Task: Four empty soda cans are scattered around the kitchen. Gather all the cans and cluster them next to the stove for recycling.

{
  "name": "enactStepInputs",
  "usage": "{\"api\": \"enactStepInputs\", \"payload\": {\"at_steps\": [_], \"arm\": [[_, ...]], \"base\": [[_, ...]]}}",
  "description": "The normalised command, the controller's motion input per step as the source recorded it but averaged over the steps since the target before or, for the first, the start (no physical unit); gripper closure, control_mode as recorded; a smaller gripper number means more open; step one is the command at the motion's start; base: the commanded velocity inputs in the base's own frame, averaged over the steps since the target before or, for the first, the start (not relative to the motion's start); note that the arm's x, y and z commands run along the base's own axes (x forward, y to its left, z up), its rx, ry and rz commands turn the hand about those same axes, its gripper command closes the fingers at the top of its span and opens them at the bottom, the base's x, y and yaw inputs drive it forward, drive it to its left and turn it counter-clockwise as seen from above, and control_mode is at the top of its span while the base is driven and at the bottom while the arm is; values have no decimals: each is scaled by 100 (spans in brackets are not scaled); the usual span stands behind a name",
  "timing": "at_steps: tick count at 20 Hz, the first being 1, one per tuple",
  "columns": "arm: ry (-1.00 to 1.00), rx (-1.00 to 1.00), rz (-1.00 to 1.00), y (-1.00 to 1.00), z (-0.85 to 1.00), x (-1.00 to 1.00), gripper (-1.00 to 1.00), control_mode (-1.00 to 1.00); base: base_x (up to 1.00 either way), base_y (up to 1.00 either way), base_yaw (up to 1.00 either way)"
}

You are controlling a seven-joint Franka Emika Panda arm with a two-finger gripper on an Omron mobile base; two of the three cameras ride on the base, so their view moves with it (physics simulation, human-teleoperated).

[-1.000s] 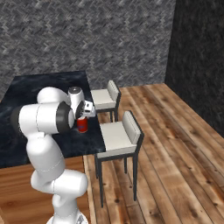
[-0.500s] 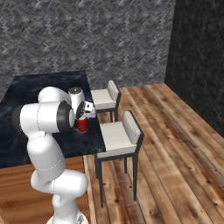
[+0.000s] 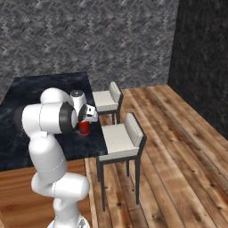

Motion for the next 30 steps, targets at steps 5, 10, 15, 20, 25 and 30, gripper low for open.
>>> {"api": "enactStepInputs", "payload": {"at_steps": [5,10,15,20,25,30], "arm": [[4,0,-2,0,-15,0,-100,-100],[5,0,-3,1,-10,0,100,-100],[2,0,-4,0,-1,-2,100,-100],[0,0,-5,0,2,-16,100,-100],[-4,0,-1,0,32,-31,100,-100],[-11,0,0,0,50,-40,100,-100]], "base": [[0,0,0],[0,0,0],[0,0,0],[0,0,0],[0,0,0],[0,0,0]]}}
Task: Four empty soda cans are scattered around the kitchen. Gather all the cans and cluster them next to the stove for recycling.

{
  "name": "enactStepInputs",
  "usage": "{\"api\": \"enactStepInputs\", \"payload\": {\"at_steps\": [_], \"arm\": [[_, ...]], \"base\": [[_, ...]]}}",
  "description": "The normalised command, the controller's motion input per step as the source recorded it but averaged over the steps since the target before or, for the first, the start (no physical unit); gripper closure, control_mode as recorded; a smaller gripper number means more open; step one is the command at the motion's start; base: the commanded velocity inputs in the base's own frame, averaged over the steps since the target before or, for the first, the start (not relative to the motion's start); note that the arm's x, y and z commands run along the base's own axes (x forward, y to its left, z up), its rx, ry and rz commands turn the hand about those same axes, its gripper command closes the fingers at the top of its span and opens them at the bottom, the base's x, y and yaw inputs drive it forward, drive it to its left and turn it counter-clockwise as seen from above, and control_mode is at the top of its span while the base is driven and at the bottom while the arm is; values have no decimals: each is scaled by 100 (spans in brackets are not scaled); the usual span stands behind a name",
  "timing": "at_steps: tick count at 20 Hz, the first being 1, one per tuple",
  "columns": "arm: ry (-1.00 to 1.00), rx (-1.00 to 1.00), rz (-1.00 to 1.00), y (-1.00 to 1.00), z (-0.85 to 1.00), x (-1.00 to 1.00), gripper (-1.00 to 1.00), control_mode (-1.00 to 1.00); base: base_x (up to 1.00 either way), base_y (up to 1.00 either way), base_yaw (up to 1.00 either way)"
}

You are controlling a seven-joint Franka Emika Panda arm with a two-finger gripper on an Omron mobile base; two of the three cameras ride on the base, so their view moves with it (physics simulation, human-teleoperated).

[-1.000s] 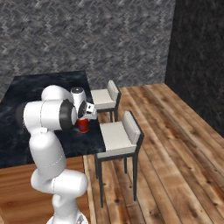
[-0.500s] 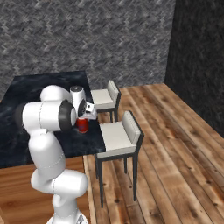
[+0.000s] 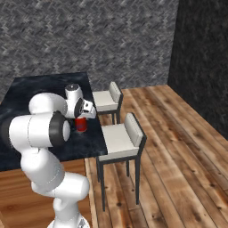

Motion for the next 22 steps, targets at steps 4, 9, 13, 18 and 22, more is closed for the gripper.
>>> {"api": "enactStepInputs", "payload": {"at_steps": [4,9,13,18,22], "arm": [[-10,0,0,0,50,-50,100,-100],[-7,0,1,0,49,-58,100,-100],[-4,0,1,0,53,-56,100,-100],[-2,0,1,0,56,-52,100,-100],[0,0,0,0,48,-55,100,-100]], "base": [[0,0,0],[0,0,0],[0,0,0],[0,0,0],[0,0,0]]}}
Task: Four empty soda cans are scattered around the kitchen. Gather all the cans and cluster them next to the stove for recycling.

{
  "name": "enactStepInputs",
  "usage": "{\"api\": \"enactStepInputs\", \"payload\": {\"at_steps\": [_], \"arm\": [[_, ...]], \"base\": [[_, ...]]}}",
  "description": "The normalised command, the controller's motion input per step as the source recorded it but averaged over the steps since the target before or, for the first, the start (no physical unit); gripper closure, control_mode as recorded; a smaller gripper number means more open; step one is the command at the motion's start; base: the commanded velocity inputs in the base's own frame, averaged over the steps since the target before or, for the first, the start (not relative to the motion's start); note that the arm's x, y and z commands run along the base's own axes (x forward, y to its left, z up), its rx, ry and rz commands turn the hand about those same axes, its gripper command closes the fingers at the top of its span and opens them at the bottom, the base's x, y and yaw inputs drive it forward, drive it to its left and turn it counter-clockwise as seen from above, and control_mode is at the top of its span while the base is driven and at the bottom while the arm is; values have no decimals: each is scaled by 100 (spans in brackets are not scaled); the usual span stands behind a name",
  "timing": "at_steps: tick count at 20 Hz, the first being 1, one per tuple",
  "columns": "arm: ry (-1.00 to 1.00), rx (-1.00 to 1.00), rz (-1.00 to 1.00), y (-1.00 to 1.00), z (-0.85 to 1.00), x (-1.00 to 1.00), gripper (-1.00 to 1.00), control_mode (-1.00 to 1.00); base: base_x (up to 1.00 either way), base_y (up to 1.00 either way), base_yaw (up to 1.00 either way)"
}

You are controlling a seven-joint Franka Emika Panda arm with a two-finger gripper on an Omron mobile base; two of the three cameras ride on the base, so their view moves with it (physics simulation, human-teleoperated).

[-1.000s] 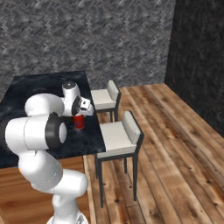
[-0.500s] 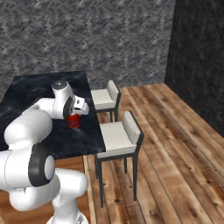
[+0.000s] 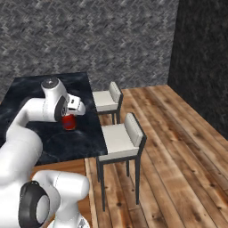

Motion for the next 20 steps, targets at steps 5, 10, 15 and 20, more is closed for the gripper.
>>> {"api": "enactStepInputs", "payload": {"at_steps": [5,10,15,20], "arm": [[0,0,0,0,38,-67,100,-100],[0,0,0,0,17,-58,100,-100],[0,0,0,-3,18,-51,100,-100],[0,0,0,-1,21,-37,100,-100]], "base": [[0,0,0],[0,0,0],[0,0,0],[0,0,0]]}}
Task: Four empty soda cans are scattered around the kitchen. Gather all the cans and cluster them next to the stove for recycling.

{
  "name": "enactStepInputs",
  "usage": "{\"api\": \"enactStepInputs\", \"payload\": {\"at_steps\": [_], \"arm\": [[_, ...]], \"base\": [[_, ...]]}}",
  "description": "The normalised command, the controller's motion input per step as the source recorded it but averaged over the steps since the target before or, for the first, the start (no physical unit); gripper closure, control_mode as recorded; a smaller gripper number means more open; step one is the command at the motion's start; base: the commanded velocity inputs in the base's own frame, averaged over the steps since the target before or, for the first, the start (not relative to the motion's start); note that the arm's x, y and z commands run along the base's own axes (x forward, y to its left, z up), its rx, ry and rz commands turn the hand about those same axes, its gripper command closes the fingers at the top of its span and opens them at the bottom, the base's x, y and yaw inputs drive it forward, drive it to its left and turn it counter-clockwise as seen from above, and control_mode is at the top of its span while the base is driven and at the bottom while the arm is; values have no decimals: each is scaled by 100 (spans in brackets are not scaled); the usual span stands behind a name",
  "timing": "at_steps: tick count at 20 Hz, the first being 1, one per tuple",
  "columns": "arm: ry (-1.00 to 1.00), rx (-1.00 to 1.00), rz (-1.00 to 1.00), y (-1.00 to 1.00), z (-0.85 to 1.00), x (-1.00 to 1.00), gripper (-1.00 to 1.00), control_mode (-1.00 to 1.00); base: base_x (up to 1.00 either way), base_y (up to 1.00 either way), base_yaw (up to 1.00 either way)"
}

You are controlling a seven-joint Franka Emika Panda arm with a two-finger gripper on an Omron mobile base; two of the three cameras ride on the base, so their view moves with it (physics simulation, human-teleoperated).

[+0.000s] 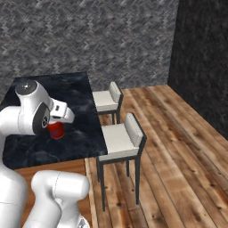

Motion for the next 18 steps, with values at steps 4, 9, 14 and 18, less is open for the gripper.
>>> {"api": "enactStepInputs", "payload": {"at_steps": [4,9,14,18], "arm": [[0,0,0,0,18,-30,100,-100],[0,0,0,0,13,-22,100,100],[0,0,0,0,0,0,100,100],[0,0,0,0,0,0,100,100]], "base": [[0,0,0],[-6,0,0],[-42,0,0],[-40,0,0]]}}
